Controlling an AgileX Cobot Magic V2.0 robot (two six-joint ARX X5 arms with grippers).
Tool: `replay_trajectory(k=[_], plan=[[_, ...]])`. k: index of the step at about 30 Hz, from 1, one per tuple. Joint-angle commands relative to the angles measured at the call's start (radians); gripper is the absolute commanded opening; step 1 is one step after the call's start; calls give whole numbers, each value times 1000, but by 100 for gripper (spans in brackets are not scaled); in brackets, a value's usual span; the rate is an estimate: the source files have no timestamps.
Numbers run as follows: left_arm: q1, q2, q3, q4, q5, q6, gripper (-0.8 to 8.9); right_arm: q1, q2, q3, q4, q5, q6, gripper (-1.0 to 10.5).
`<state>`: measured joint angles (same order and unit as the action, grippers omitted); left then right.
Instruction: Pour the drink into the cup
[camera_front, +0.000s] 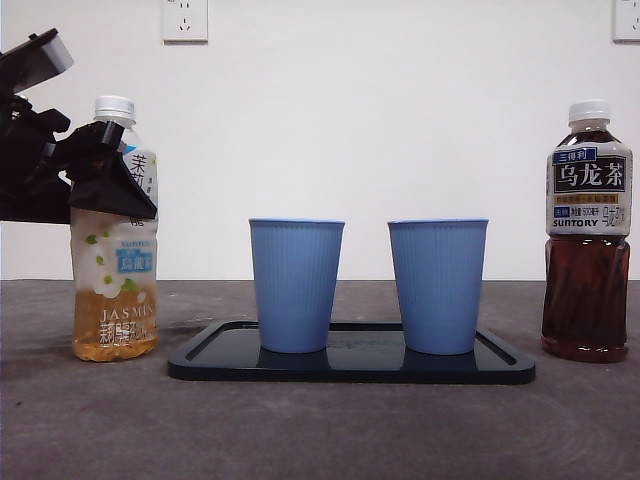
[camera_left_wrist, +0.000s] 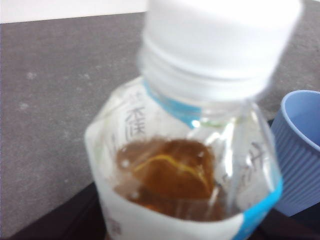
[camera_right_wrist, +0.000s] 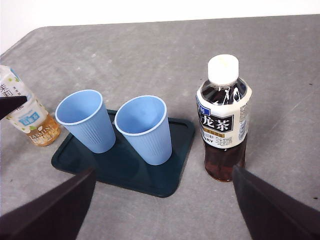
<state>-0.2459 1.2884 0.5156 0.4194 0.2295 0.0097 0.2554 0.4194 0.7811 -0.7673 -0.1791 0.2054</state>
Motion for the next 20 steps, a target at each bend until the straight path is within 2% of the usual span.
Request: replay_trajectory(k=[1, 10, 14, 16, 20], plan=[[-3, 11, 2, 27, 3, -2, 184, 4, 3, 12, 11, 4, 19, 436], [-22, -71, 12, -16, -18, 11, 182, 4, 3, 12, 11, 4, 23, 436], [-51, -128, 69, -203, -83, 52, 182, 4, 3, 12, 11, 4, 23, 436], [-69, -142, 113, -313, -84, 86, 182, 4, 3, 12, 11, 4, 23, 436], [-109, -137, 219, -511, -86, 95, 182, 4, 3, 12, 12, 4, 22, 436]])
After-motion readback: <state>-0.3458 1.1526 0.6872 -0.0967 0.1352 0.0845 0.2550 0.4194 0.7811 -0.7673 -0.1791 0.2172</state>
